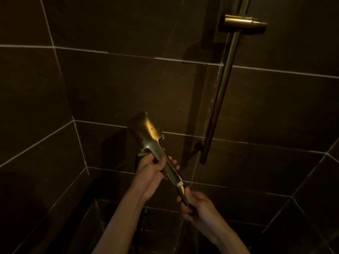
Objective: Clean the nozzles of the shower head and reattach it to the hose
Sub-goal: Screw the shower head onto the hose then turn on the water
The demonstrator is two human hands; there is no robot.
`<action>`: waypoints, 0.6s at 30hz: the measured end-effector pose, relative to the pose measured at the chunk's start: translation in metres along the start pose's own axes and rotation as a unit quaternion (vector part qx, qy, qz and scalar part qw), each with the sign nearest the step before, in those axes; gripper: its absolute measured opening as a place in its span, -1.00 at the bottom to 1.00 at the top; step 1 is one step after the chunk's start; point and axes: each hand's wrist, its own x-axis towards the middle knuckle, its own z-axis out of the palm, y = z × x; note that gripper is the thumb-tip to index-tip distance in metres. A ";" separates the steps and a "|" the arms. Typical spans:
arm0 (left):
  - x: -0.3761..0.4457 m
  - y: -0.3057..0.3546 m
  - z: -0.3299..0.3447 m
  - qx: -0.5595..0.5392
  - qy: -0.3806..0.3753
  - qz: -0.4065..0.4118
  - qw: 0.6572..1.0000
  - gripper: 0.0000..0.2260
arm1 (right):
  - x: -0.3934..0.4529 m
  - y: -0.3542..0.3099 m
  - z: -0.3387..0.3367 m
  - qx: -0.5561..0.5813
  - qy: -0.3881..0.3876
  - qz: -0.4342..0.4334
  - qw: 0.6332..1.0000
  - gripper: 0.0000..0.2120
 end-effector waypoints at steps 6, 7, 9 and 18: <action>0.002 -0.010 0.009 0.002 0.040 0.014 0.999 -0.75 | 0.004 0.009 0.007 0.011 -0.008 0.030 0.999 -0.66; 0.002 -0.011 0.010 0.007 0.049 0.016 0.999 -0.73 | 0.004 0.009 0.008 0.012 -0.006 0.030 0.999 -0.66; 0.002 -0.012 0.009 0.045 0.065 0.024 0.997 -0.62 | 0.003 0.010 0.010 0.013 -0.001 0.033 0.999 -0.65; 0.003 -0.023 0.014 0.146 0.125 0.090 0.977 -0.69 | 0.001 0.022 0.023 0.054 0.018 0.043 0.997 -0.62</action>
